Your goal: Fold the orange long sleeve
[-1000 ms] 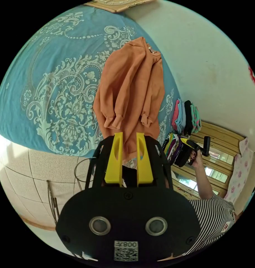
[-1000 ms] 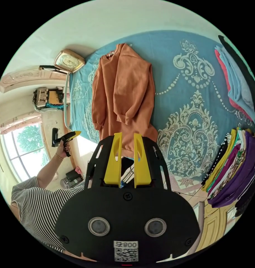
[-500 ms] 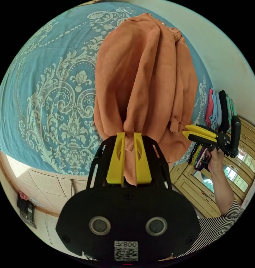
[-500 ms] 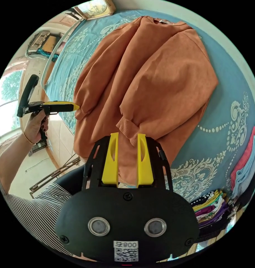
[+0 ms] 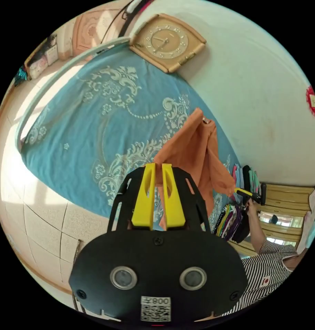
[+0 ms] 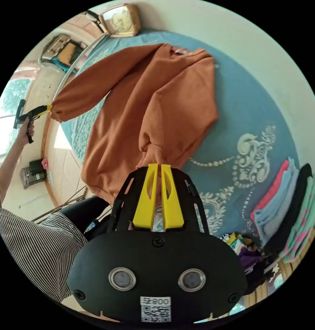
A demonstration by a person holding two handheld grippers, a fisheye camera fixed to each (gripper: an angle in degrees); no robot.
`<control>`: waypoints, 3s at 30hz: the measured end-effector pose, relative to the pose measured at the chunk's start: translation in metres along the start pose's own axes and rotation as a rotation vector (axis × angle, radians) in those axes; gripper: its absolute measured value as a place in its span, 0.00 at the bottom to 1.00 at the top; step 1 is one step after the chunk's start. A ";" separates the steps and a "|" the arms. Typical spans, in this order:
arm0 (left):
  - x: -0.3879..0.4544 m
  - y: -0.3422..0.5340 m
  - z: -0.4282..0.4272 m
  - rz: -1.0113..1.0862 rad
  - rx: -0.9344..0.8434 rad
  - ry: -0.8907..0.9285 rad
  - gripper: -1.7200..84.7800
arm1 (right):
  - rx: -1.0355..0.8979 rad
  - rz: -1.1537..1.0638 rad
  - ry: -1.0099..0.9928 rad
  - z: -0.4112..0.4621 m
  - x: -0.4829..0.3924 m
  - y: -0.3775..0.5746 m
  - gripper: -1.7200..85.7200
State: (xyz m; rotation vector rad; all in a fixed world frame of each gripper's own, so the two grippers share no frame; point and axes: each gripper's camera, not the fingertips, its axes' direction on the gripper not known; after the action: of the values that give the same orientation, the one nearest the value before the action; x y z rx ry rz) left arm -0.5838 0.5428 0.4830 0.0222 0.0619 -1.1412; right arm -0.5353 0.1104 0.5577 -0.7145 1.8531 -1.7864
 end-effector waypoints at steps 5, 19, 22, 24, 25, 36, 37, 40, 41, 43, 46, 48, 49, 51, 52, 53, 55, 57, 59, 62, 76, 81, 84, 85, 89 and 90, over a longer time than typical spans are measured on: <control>-0.059 0.030 -0.046 -0.186 0.250 -0.085 0.05 | 0.239 0.437 0.061 -0.105 0.167 0.095 0.05; -0.053 0.294 0.237 -0.214 -0.537 0.274 0.10 | -0.096 0.667 -0.422 0.158 0.171 0.304 0.10; -0.045 0.329 0.262 -0.203 -0.610 0.309 0.11 | -0.134 0.660 -0.505 0.199 0.159 0.338 0.09; -0.041 0.343 0.270 -0.178 -0.634 0.305 0.11 | -0.142 0.657 -0.520 0.213 0.161 0.356 0.08; -0.038 0.351 0.275 -0.149 -0.653 0.291 0.11 | -0.132 0.666 -0.550 0.220 0.165 0.369 0.08; -0.041 0.421 0.293 -0.164 -0.608 0.460 0.08 | 0.032 0.687 -0.840 0.275 0.200 0.469 0.13; -0.040 0.428 0.290 -0.164 -0.590 0.489 0.07 | 0.057 0.698 -0.902 0.283 0.202 0.481 0.13; -0.035 0.443 0.282 -0.148 -0.561 0.551 0.05 | 0.142 0.700 -1.061 0.299 0.206 0.507 0.12; -0.033 0.445 0.280 -0.141 -0.552 0.562 0.05 | 0.160 0.694 -1.080 0.300 0.206 0.512 0.12; -0.024 0.450 0.268 -0.103 -0.505 0.627 0.04 | 0.222 0.658 -1.140 0.299 0.207 0.527 0.11; -0.012 0.449 0.251 -0.049 -0.409 0.725 0.03 | 0.332 0.566 -1.225 0.285 0.207 0.541 0.09; -0.006 0.447 0.241 -0.019 -0.343 0.768 0.03 | 0.413 0.508 -1.244 0.272 0.207 0.547 0.08; -0.003 0.447 0.235 0.001 -0.300 0.781 0.03 | 0.466 0.469 -1.258 0.265 0.208 0.550 0.08; 0.000 0.449 0.229 0.029 -0.258 0.793 0.03 | 0.526 0.417 -1.247 0.257 0.208 0.555 0.08; 0.000 0.452 0.226 0.046 -0.236 0.809 0.03 | 0.520 0.392 -1.214 0.255 0.206 0.556 0.08; 0.000 0.454 0.226 0.052 -0.225 0.814 0.03 | 0.514 0.379 -1.193 0.254 0.205 0.556 0.09; -0.003 0.464 0.224 0.070 -0.201 0.831 0.03 | 0.492 0.326 -1.127 0.257 0.196 0.561 0.10; -0.005 0.473 0.221 0.088 -0.188 0.837 0.03 | 0.498 0.301 -1.111 0.263 0.189 0.570 0.10; -0.005 0.485 0.213 0.134 -0.165 0.820 0.04 | 0.519 0.285 -1.089 0.267 0.182 0.583 0.10; -0.008 0.512 0.187 0.228 -0.140 0.734 0.05 | 0.572 0.279 -1.068 0.271 0.170 0.611 0.11; 0.004 0.595 0.150 0.448 -0.288 0.172 0.06 | 0.520 0.589 -0.677 0.263 0.086 0.749 0.13; -0.024 0.604 0.118 0.311 -0.272 0.352 0.05 | 0.514 0.608 -0.657 0.261 0.055 0.749 0.14; -0.054 0.614 0.083 0.211 -0.190 0.521 0.04 | 0.518 0.599 -0.644 0.255 0.035 0.740 0.14; -0.066 0.620 0.070 0.177 -0.157 0.576 0.04 | 0.518 0.589 -0.619 0.251 0.025 0.734 0.14; -0.093 0.637 0.037 0.125 -0.112 0.659 0.04 | 0.505 0.556 -0.507 0.237 -0.008 0.710 0.14; -0.099 0.643 0.027 0.120 -0.099 0.671 0.04 | 0.499 0.552 -0.464 0.232 -0.019 0.702 0.14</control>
State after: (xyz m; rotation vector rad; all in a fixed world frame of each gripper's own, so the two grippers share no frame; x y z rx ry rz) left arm -0.0396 0.8994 0.5071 0.3168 0.7041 -0.9690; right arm -0.4028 -0.0398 -0.1540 -0.3364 1.0918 -1.4632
